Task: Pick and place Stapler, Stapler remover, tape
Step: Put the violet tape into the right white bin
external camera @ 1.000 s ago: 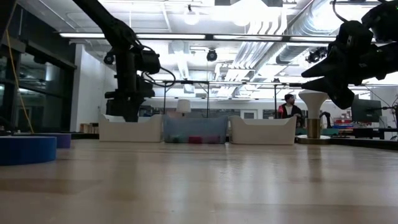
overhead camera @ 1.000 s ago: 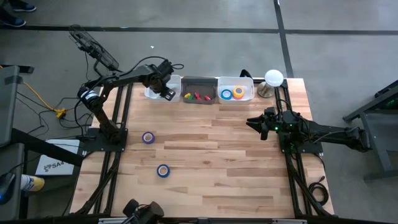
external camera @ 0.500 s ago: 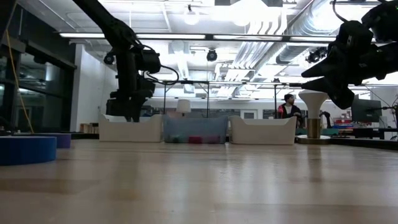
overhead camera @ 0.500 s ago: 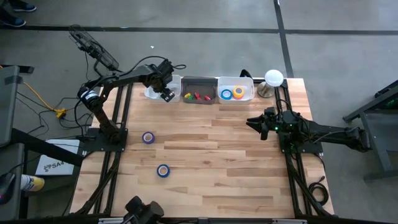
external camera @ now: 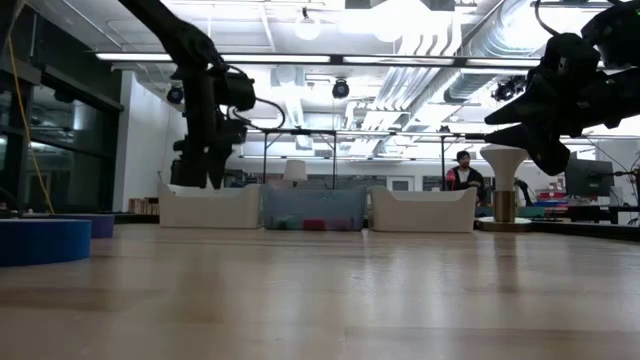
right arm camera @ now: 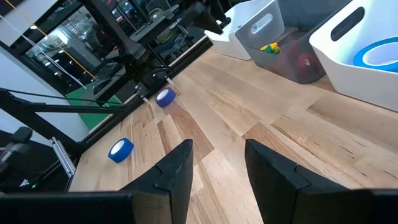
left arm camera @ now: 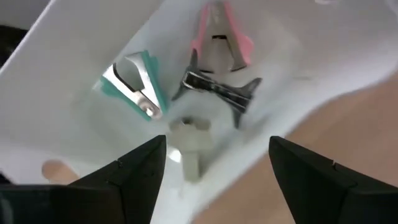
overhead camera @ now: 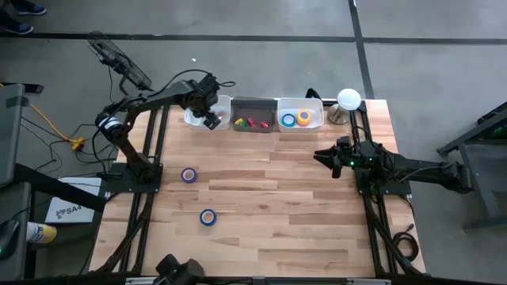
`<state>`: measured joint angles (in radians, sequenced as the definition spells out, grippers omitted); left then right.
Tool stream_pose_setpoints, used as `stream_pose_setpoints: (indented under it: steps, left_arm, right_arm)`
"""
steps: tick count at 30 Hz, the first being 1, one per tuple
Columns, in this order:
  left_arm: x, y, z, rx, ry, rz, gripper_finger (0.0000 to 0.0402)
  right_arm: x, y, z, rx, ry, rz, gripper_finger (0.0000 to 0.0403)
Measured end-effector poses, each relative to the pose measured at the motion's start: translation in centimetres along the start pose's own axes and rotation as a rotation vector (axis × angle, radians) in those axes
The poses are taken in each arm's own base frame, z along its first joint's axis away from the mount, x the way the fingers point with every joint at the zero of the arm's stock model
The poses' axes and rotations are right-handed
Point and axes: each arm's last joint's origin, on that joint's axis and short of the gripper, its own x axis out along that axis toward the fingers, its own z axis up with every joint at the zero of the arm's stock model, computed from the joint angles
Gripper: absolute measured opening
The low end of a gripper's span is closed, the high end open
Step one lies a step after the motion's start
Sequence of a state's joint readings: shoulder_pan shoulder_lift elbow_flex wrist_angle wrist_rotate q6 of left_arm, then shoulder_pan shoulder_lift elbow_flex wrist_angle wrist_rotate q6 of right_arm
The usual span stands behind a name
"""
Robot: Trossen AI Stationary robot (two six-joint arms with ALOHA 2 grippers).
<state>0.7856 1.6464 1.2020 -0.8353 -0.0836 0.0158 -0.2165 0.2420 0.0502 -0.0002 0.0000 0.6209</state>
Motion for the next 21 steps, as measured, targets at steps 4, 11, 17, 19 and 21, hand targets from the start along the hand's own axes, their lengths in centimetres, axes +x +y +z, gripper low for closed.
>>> stream_pose_setpoints:
  steps: [4, 11, 17, 19, 21]
  left_arm:
    - [-2.3, 0.0, -0.4, -0.086, -0.009, -0.050, 0.0279]
    - [-5.7, 0.1, -3.0, -0.256, 0.088, -0.092, 0.0279]
    - [-7.1, -0.3, -5.4, -0.312, 0.273, -0.057, 0.0279]
    - [-7.2, -0.7, -5.9, -0.301, 0.324, -0.029, 0.0279]
    - [-7.1, -1.4, -6.3, -0.279, 0.348, -0.019, 0.0279]
  right_arm:
    - [0.0, 0.0, 0.0, 0.000, 0.000, 0.000, 0.0138]
    - [0.0, 0.0, 0.0, 0.000, 0.000, 0.000, 0.0138]
    - [0.0, 0.0, 0.0, 0.000, 0.000, 0.000, 0.0138]
    - [0.0, 0.0, 0.0, 0.000, 0.001, 0.000, 0.0138]
    - [0.0, 0.0, 0.0, 0.000, 0.002, -0.001, 0.0138]
